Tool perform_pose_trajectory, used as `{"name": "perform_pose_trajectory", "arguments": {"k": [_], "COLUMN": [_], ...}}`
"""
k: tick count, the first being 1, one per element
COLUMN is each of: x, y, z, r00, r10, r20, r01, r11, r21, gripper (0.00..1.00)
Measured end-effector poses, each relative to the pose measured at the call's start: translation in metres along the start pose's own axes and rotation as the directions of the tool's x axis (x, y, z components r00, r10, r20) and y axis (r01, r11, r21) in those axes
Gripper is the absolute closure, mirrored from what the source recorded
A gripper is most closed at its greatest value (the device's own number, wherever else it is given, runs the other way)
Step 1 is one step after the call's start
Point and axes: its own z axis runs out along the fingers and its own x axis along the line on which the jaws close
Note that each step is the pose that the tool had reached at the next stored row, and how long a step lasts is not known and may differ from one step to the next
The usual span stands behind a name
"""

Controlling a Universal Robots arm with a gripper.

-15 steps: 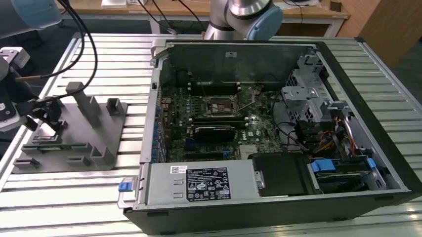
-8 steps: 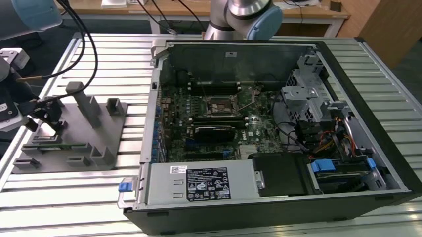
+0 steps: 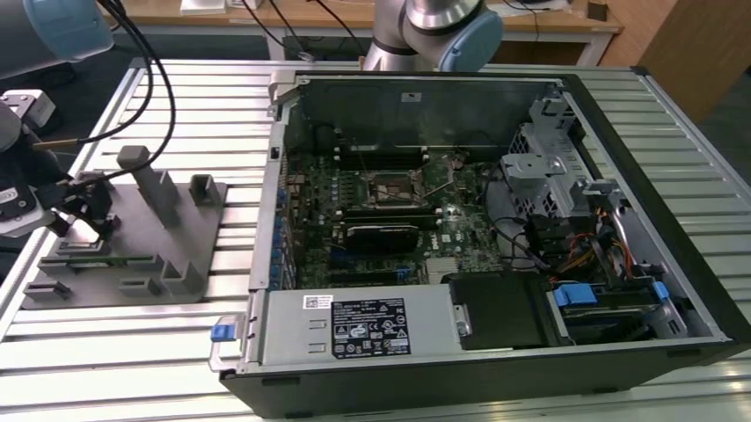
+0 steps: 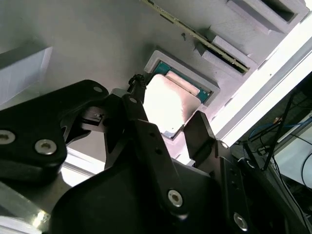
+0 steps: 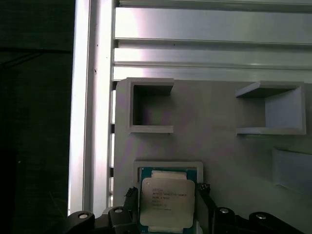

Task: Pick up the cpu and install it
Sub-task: 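Pick up the cpu and move it towards the insertion slot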

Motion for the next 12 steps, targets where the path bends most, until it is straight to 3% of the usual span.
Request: {"name": "perform_pose_trajectory", "arguments": {"k": [5,12], "x": [0.0001,0.0001], "y": [-0.0003,-0.0003], "z": [0.0048,0.0051], "r00": [1.0,1.0], "r10": [0.0,0.0], "r20": [-0.0005,-0.0006], "r01": [0.0,0.0], "r11": [1.0,1.0], "r21": [0.0003,0.0003], "gripper": [0.41,0.43]}}
